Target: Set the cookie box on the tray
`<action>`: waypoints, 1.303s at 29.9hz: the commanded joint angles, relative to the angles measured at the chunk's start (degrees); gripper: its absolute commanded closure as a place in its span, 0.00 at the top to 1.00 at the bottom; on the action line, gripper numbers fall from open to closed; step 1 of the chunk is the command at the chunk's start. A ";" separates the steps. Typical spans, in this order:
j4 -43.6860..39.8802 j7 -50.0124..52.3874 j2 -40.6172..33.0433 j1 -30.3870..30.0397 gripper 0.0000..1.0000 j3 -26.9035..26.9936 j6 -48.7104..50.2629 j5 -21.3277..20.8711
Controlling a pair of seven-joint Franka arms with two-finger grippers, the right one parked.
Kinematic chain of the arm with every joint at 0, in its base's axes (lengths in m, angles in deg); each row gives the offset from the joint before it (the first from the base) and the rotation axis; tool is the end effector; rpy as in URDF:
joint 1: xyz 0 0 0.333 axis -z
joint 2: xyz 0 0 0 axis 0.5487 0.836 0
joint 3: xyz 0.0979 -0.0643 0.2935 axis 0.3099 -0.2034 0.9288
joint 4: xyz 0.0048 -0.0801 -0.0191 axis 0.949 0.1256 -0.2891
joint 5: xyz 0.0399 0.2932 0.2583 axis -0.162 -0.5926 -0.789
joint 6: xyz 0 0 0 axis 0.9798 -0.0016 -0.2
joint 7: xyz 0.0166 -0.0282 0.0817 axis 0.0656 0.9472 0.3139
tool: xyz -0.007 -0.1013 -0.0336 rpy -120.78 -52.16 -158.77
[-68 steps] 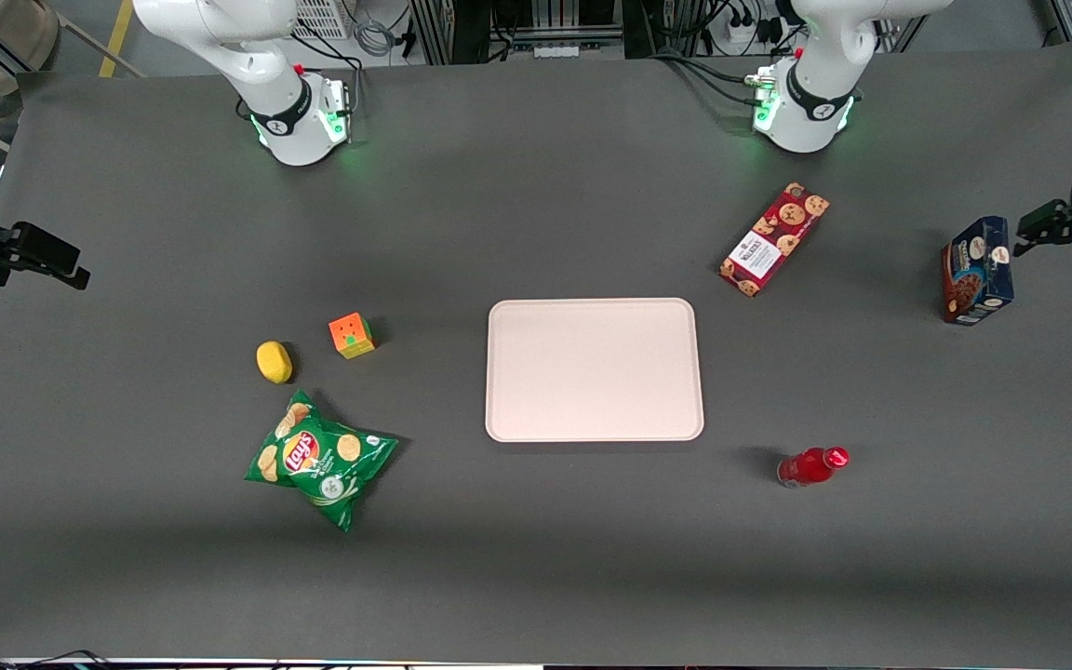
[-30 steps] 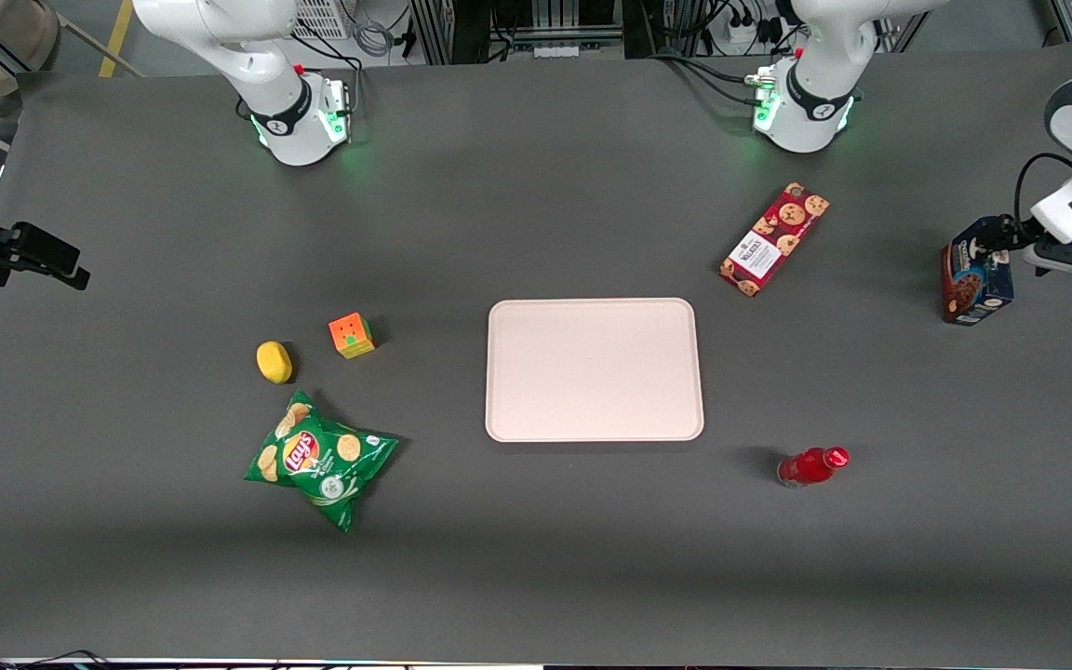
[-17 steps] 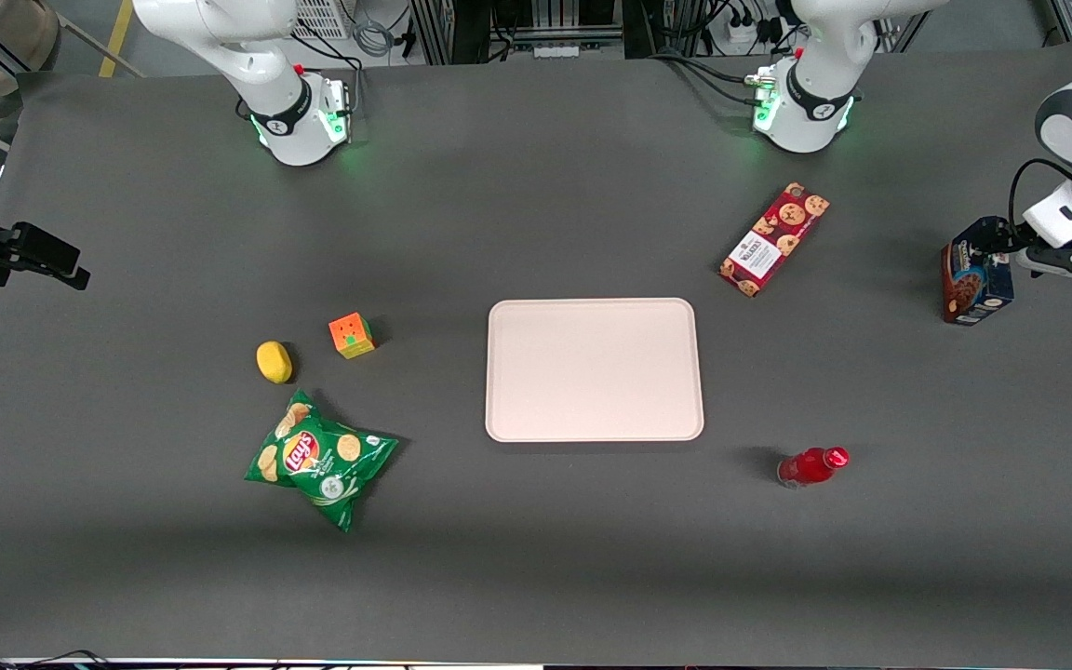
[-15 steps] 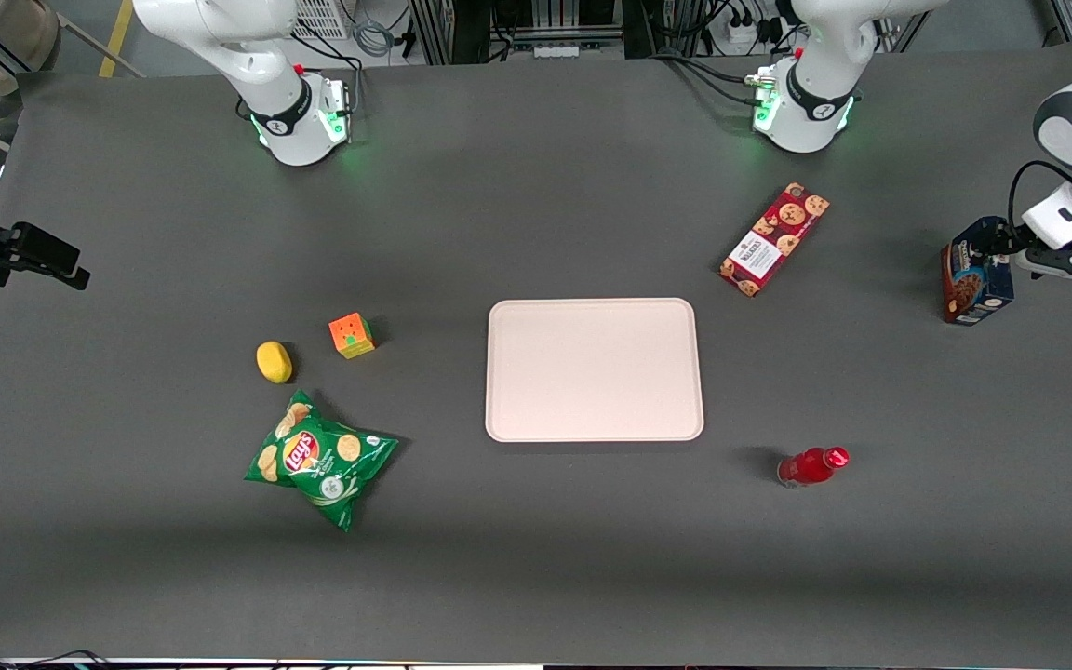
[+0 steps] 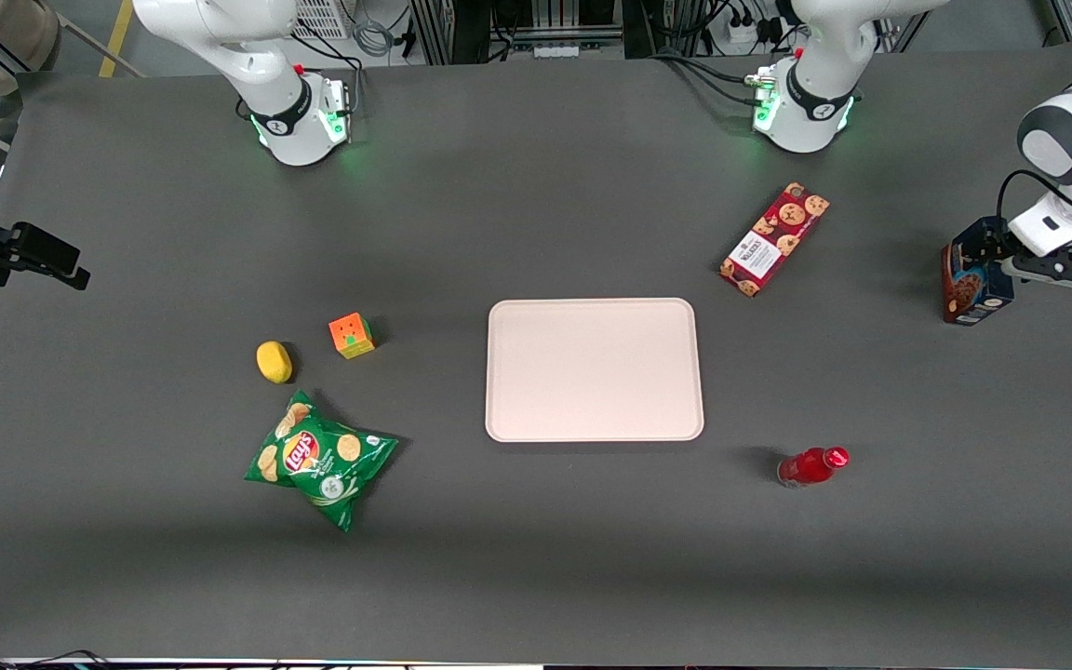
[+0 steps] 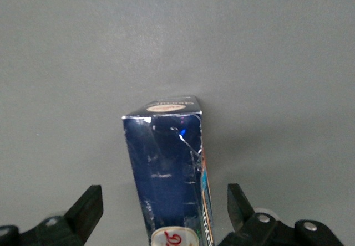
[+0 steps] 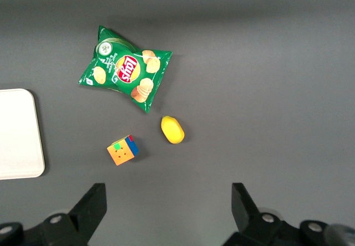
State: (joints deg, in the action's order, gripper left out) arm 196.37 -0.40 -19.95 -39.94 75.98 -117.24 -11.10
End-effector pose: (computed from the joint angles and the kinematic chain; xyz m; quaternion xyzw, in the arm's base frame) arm 0.3845 0.2345 0.2548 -0.9890 0.1451 -0.0086 0.0265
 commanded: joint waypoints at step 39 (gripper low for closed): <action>-27.26 -0.56 -0.22 0.59 0.00 -0.63 32.03 2.72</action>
State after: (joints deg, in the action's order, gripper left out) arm 178.69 -0.38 -20.23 -39.78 75.67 -93.68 -8.34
